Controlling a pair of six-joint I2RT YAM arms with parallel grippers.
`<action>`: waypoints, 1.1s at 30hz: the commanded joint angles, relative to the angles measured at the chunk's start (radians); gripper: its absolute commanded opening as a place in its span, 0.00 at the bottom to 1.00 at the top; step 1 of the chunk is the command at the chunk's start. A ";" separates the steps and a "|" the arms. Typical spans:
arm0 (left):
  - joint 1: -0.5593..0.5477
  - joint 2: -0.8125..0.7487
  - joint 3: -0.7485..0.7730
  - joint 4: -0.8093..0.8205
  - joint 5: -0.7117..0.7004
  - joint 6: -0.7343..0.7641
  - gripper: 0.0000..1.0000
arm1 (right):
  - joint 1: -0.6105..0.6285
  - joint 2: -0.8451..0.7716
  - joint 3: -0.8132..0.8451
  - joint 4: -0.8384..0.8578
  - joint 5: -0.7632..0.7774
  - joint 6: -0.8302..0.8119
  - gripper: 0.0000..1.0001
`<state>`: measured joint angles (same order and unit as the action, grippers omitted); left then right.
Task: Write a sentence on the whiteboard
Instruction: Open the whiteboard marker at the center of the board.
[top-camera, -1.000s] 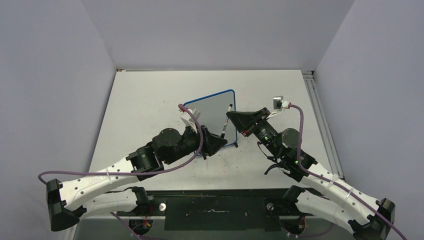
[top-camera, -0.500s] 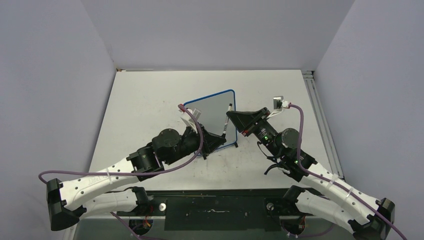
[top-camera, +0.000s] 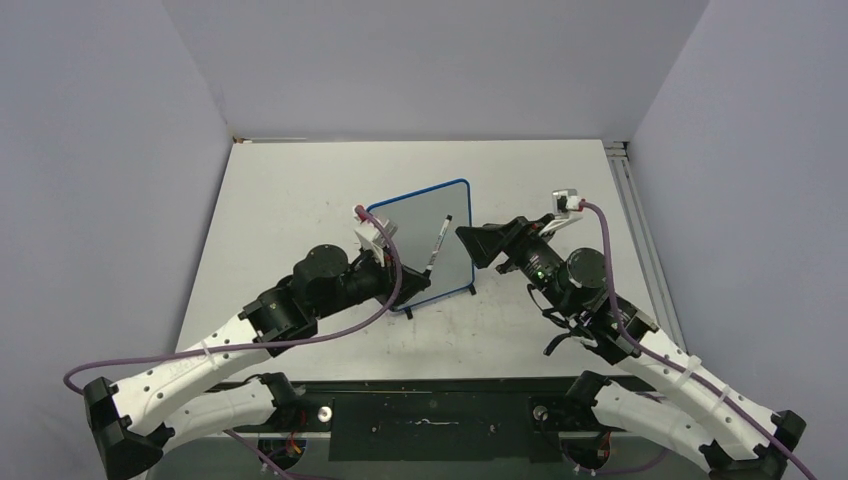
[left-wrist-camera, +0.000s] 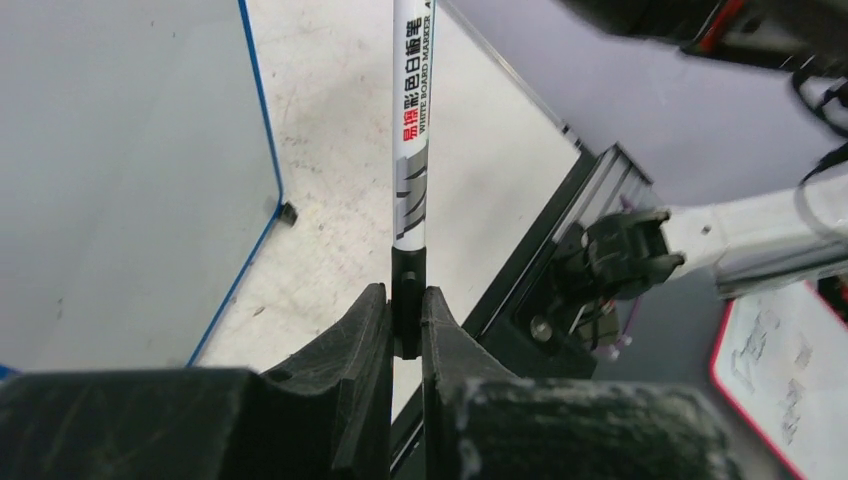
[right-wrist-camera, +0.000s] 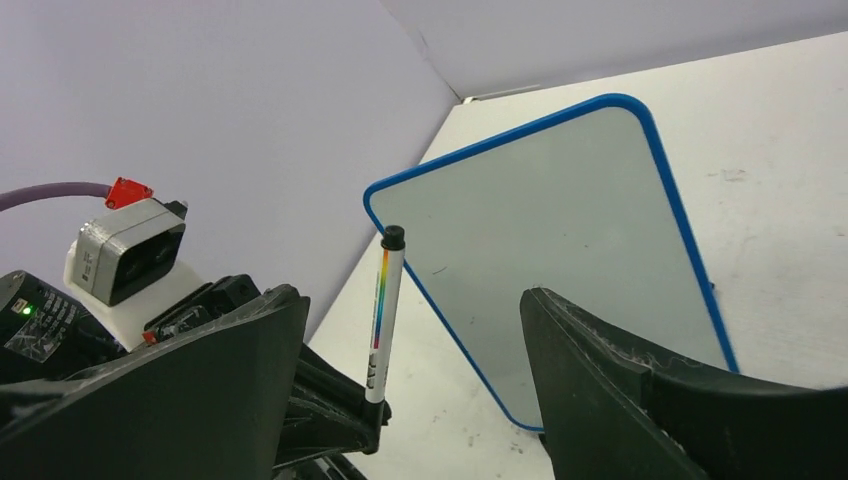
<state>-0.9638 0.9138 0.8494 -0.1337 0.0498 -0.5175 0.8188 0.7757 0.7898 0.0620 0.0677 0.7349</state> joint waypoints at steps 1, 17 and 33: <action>0.036 -0.019 0.047 -0.160 0.191 0.173 0.00 | 0.001 -0.020 0.115 -0.254 0.030 -0.089 0.82; 0.001 -0.066 0.011 -0.274 0.374 0.329 0.00 | -0.106 0.191 0.275 -0.558 -0.702 -0.208 0.84; -0.020 -0.041 0.021 -0.379 0.371 0.392 0.00 | -0.112 0.284 0.215 -0.518 -0.959 -0.183 0.43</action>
<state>-0.9775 0.8669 0.8532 -0.4946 0.4057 -0.1589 0.7010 1.0588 1.0142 -0.4911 -0.8471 0.5571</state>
